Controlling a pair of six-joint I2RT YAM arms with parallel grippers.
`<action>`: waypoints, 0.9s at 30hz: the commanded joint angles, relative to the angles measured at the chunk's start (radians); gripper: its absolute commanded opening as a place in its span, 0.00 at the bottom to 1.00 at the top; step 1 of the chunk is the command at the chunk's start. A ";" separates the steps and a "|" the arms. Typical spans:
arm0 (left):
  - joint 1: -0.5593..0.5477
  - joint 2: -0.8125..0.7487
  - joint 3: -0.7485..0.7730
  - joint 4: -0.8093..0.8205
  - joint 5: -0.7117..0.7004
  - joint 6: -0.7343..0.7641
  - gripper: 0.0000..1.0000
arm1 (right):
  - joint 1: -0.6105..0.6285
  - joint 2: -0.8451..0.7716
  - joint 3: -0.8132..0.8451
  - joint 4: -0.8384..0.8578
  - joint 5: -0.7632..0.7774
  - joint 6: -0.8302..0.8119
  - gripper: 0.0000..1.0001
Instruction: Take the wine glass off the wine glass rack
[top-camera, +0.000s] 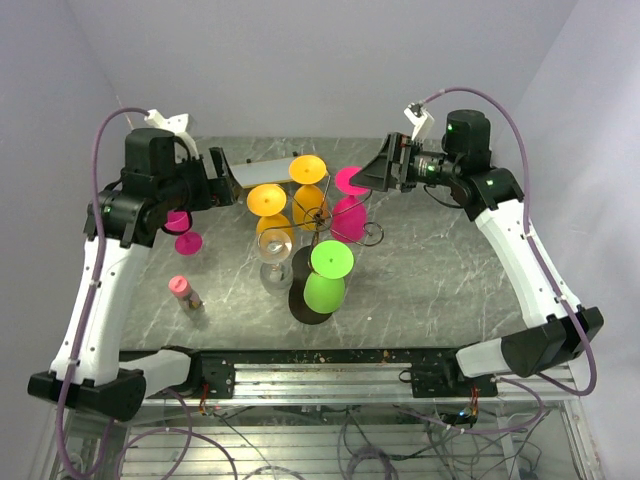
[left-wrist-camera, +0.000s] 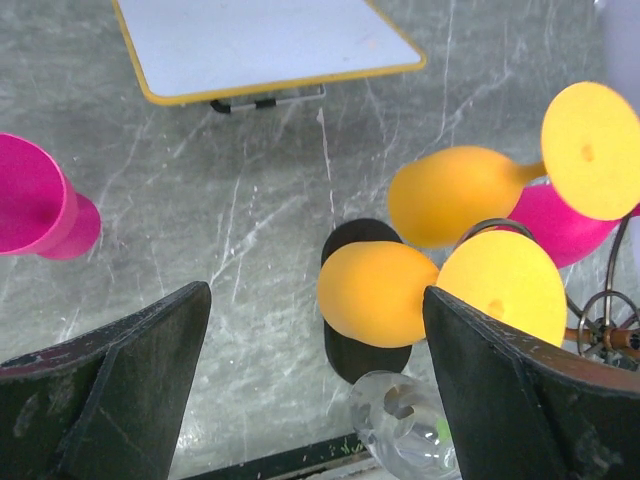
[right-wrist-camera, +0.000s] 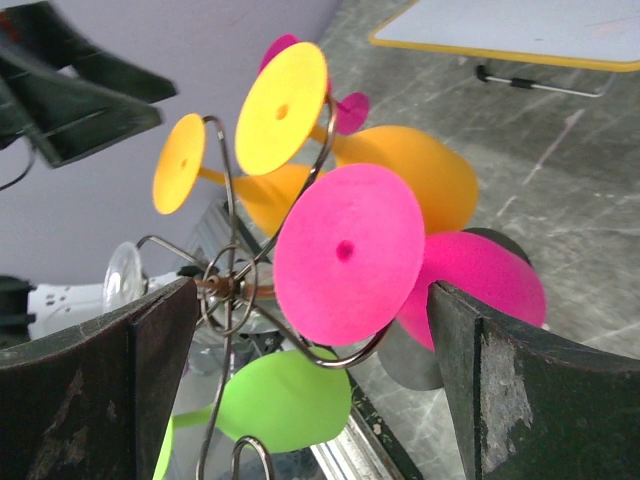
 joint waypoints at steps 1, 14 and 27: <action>-0.004 -0.070 -0.033 0.080 -0.048 -0.037 0.98 | 0.011 0.022 0.060 -0.074 0.116 -0.046 0.96; -0.004 -0.164 -0.031 0.139 -0.029 -0.084 0.99 | 0.019 0.078 0.101 -0.109 0.125 -0.085 0.79; -0.004 -0.102 0.008 0.173 0.213 -0.093 0.99 | 0.025 0.100 0.143 -0.173 0.189 -0.138 0.69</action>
